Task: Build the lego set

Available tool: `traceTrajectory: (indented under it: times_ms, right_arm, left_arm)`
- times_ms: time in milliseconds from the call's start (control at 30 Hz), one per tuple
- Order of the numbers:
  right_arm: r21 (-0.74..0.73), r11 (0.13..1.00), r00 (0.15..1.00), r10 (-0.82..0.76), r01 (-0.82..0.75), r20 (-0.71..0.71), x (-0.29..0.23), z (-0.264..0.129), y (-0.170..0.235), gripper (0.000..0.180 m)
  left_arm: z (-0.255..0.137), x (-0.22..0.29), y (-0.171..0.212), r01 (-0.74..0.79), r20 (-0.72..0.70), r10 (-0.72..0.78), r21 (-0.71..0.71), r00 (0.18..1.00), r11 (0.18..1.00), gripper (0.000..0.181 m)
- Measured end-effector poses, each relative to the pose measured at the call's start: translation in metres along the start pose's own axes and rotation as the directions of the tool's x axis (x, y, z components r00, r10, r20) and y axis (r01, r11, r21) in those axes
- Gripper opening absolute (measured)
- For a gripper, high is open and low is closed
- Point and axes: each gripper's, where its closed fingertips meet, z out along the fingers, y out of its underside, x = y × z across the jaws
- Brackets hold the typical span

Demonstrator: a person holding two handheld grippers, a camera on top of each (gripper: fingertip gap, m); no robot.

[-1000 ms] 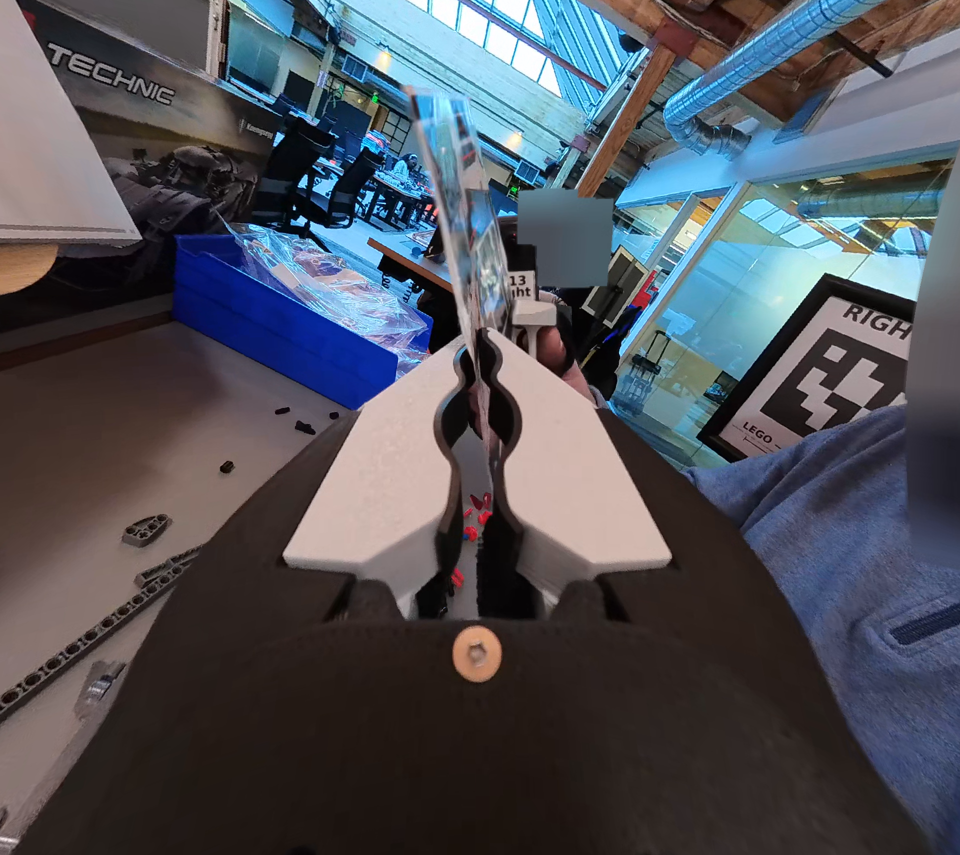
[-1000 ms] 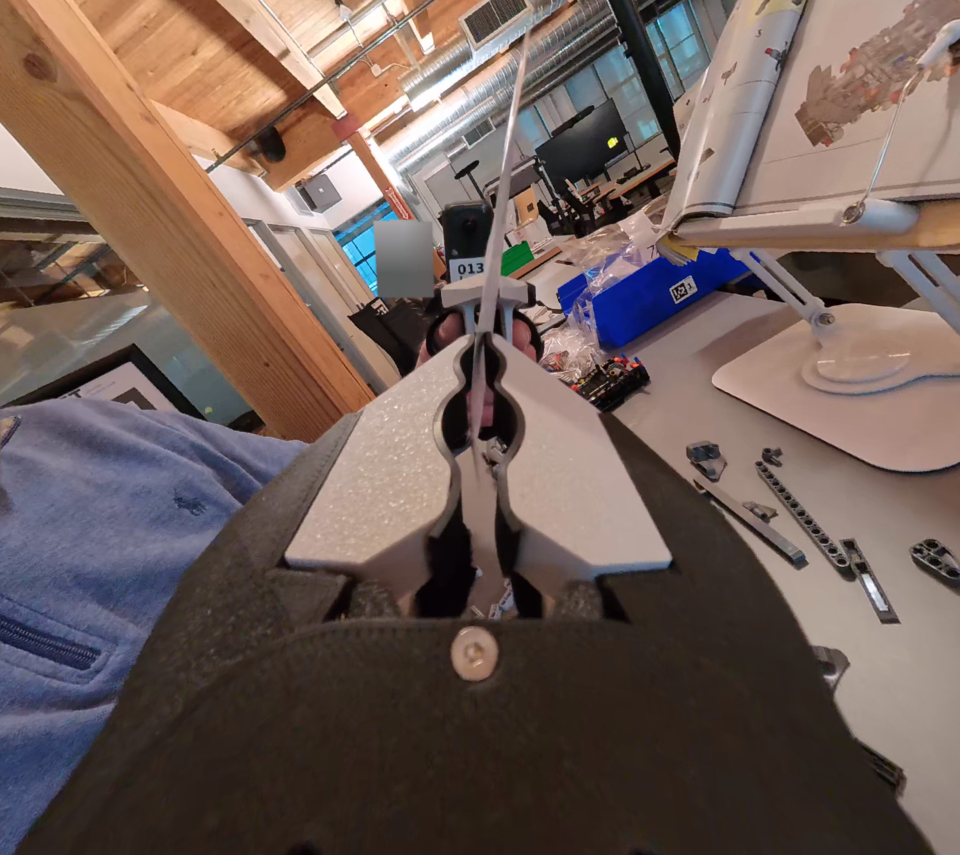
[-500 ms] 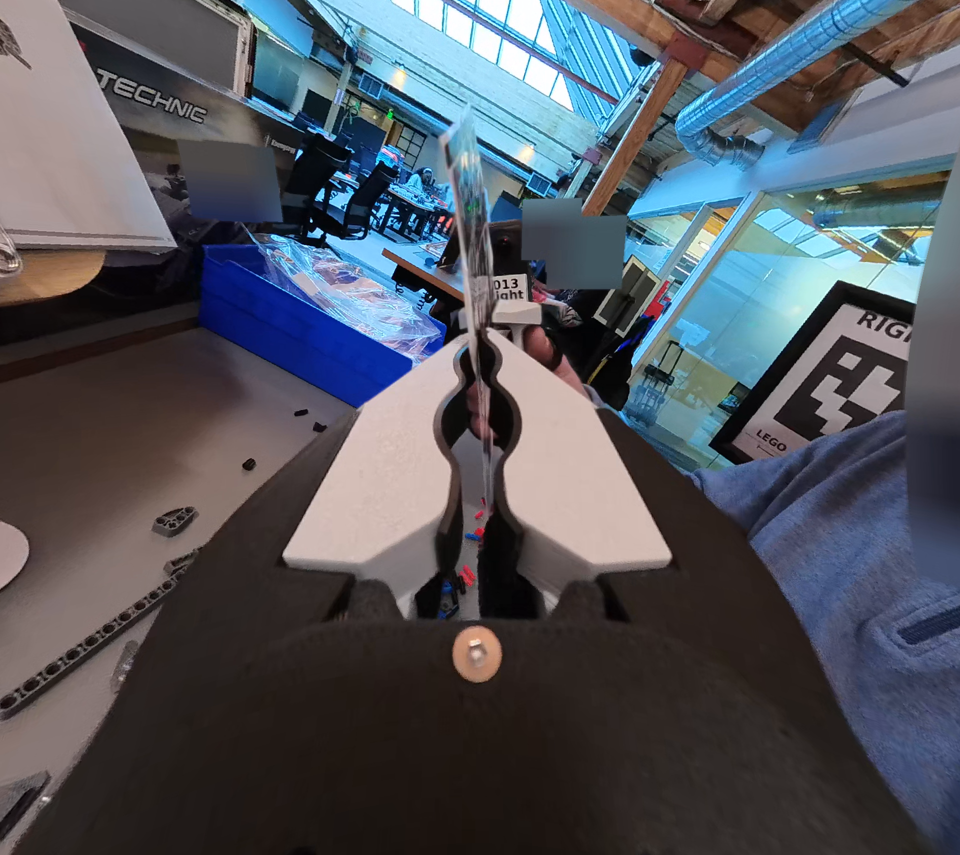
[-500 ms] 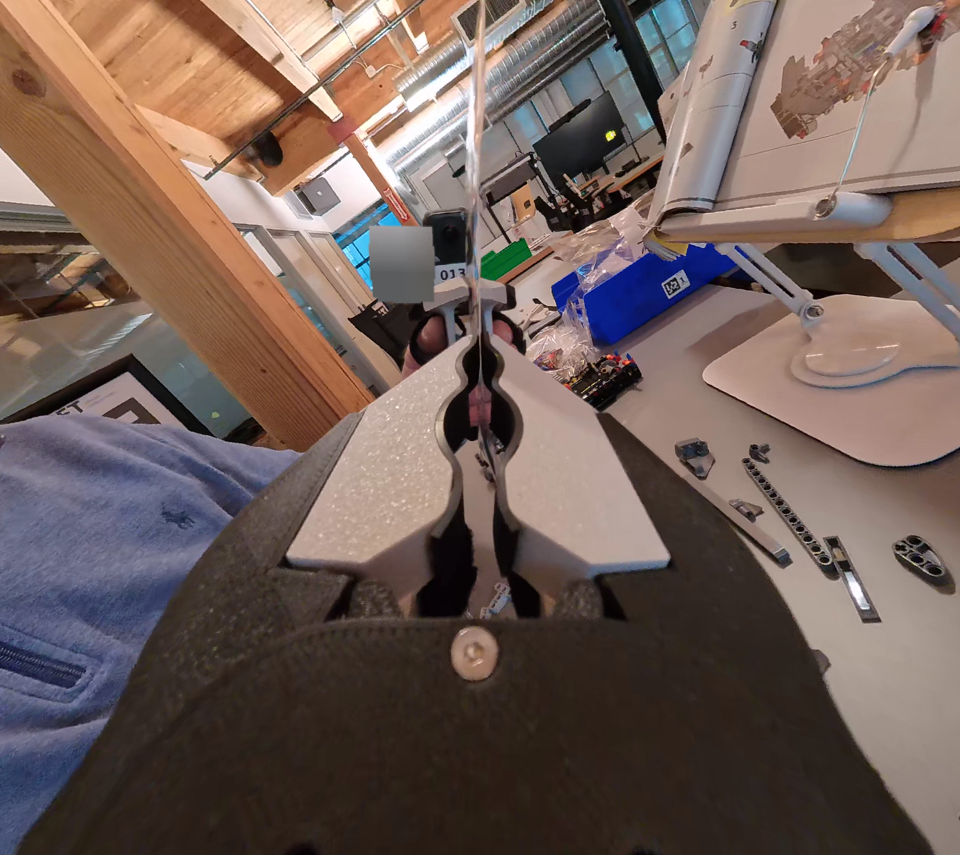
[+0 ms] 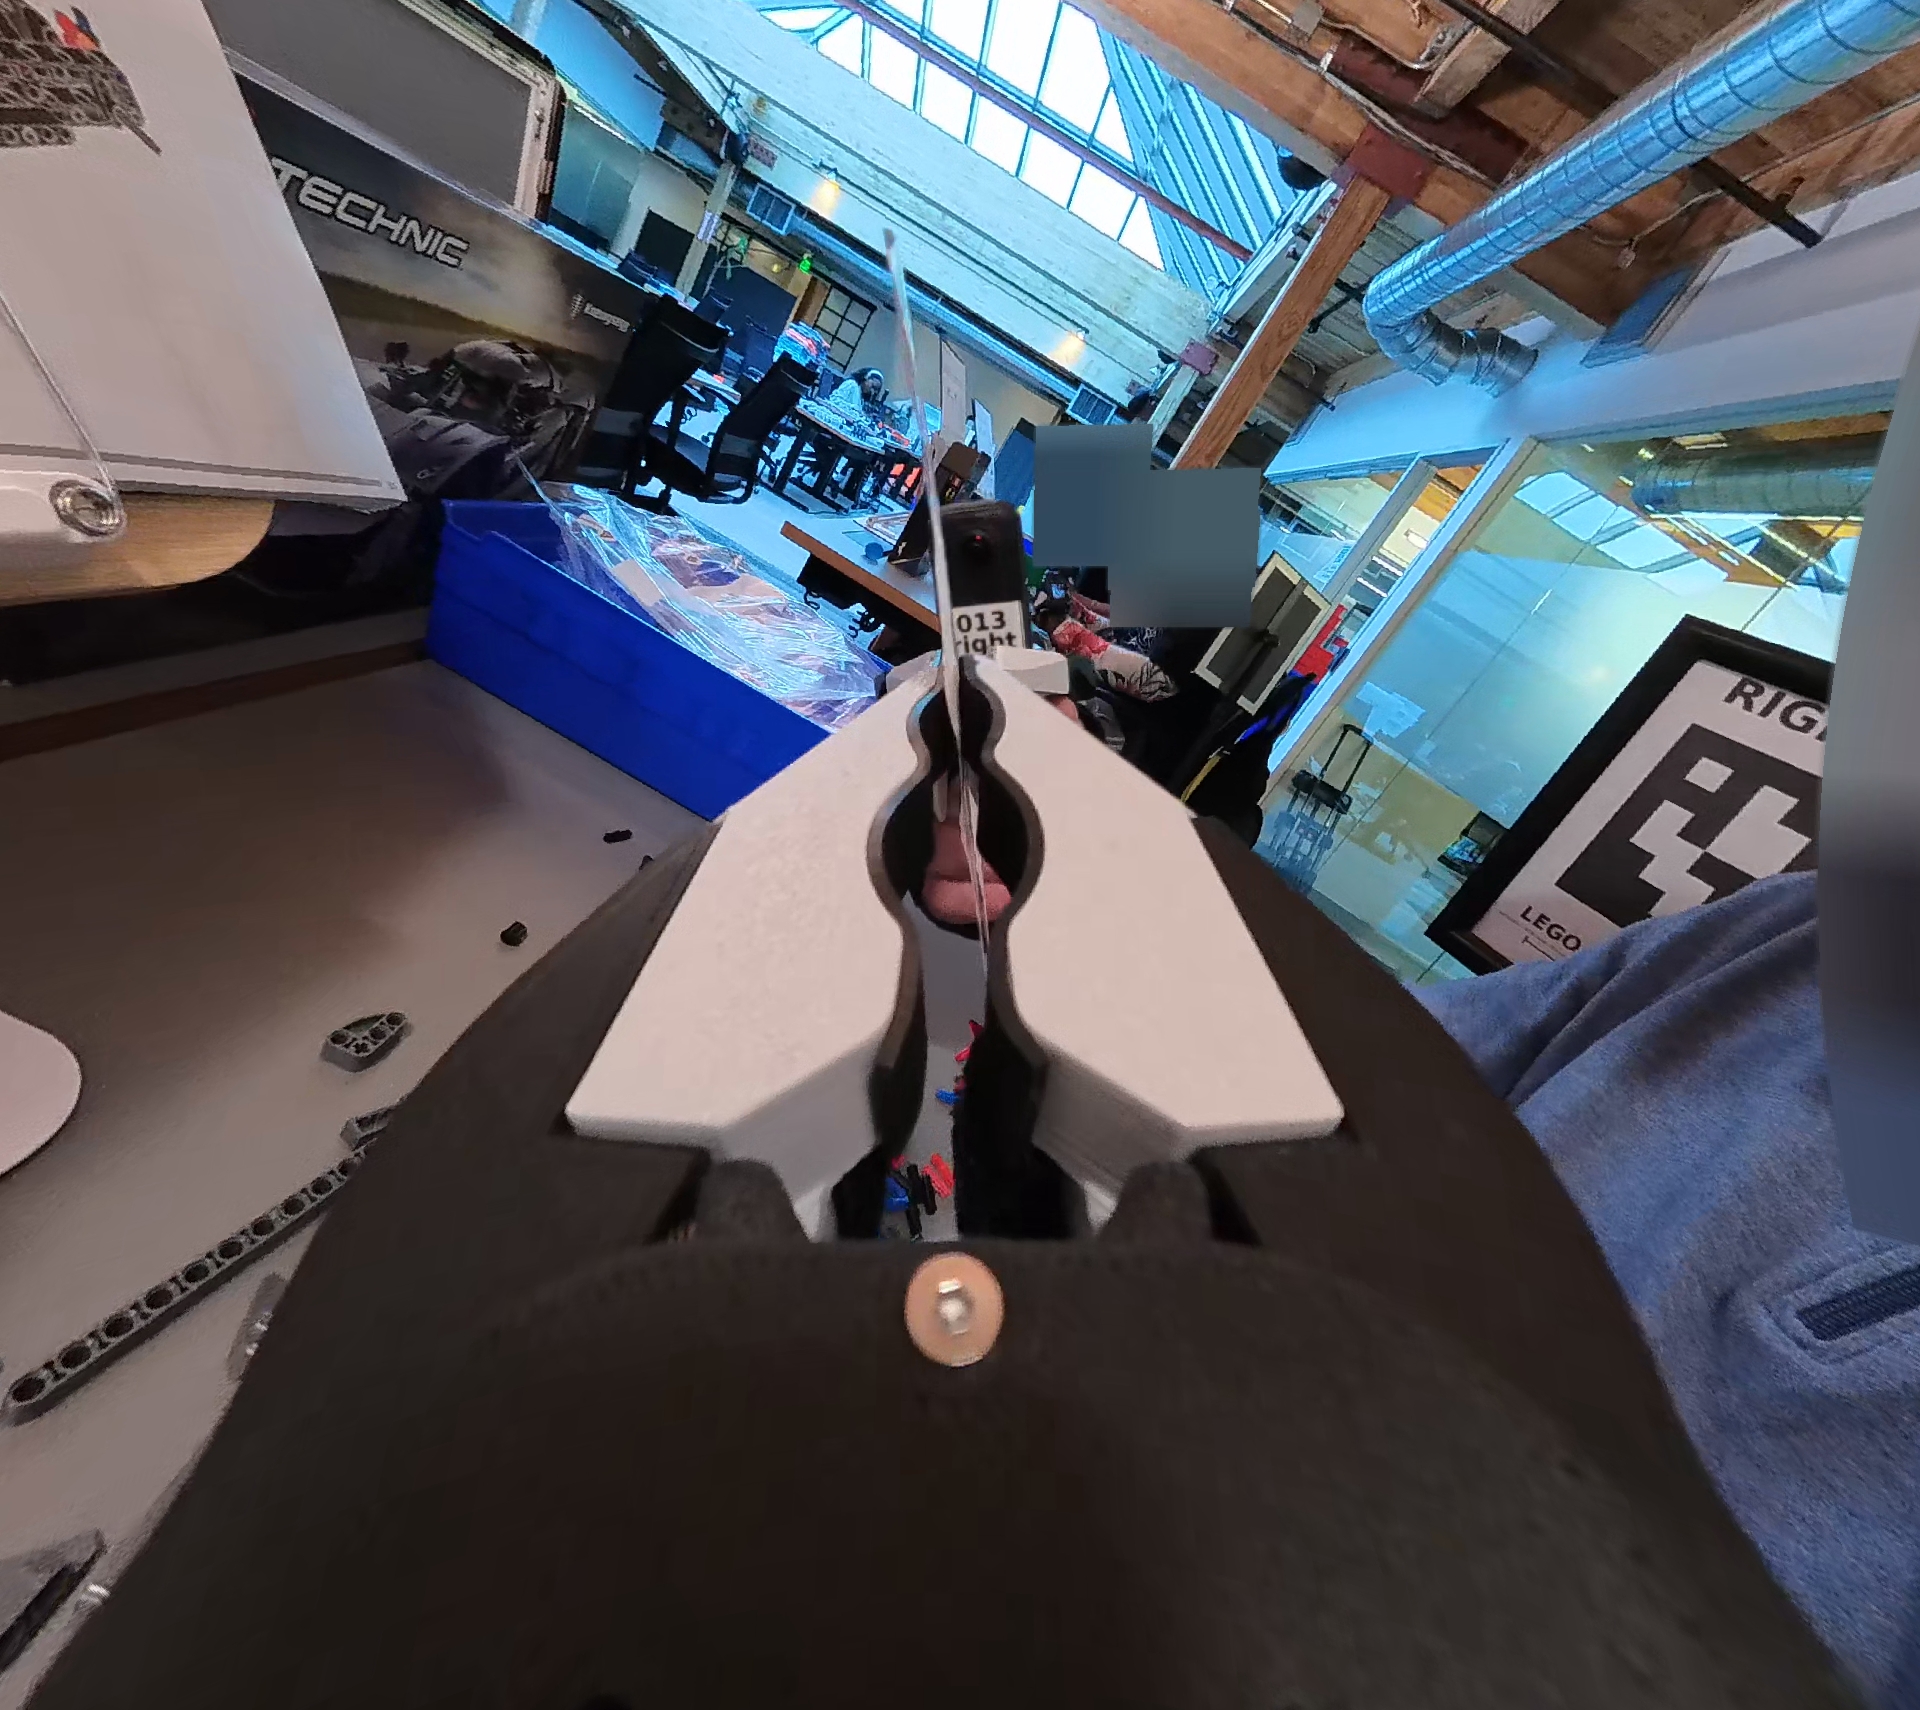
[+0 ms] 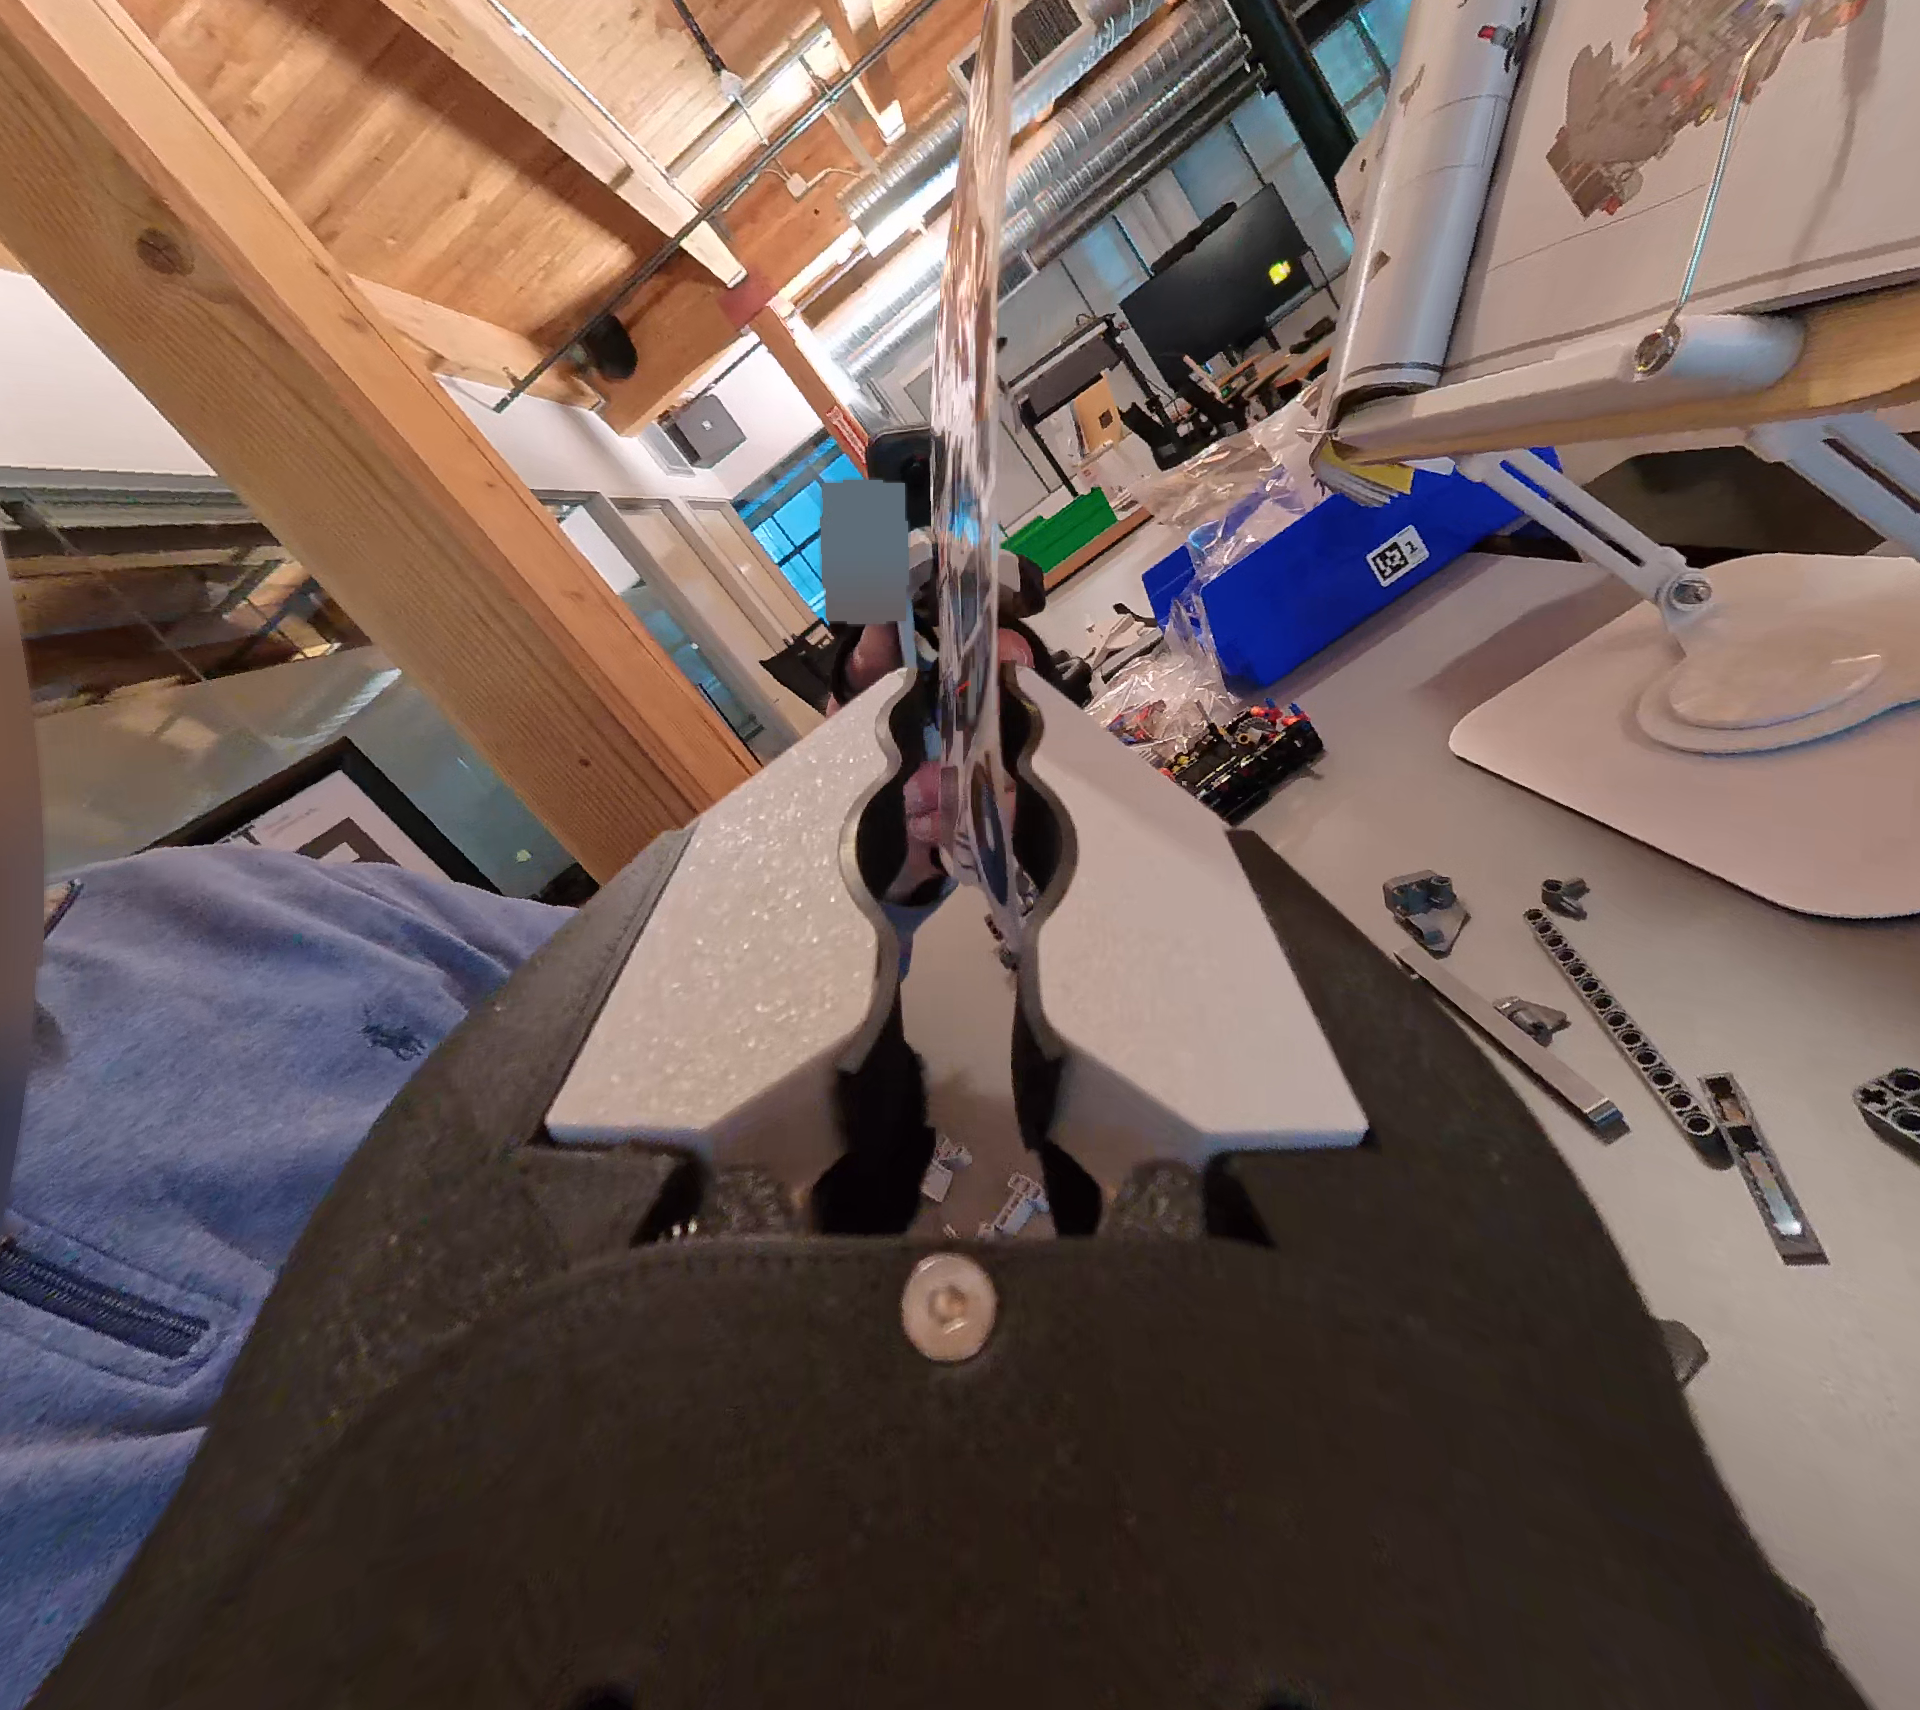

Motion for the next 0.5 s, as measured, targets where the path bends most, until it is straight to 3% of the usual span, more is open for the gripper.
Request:
traceTrajectory:
  times_ms: [500]
  right_arm:
    - [0.025, 0.998, 0.999, -0.05, 0.051, -0.006, -0.0018, -0.0096, -0.0041, 0.0]
  left_arm:
    - [0.001, -0.0041, 0.0001, 0.009, -0.004, -0.009, 0.004, 1.0, 1.0, 0.0]
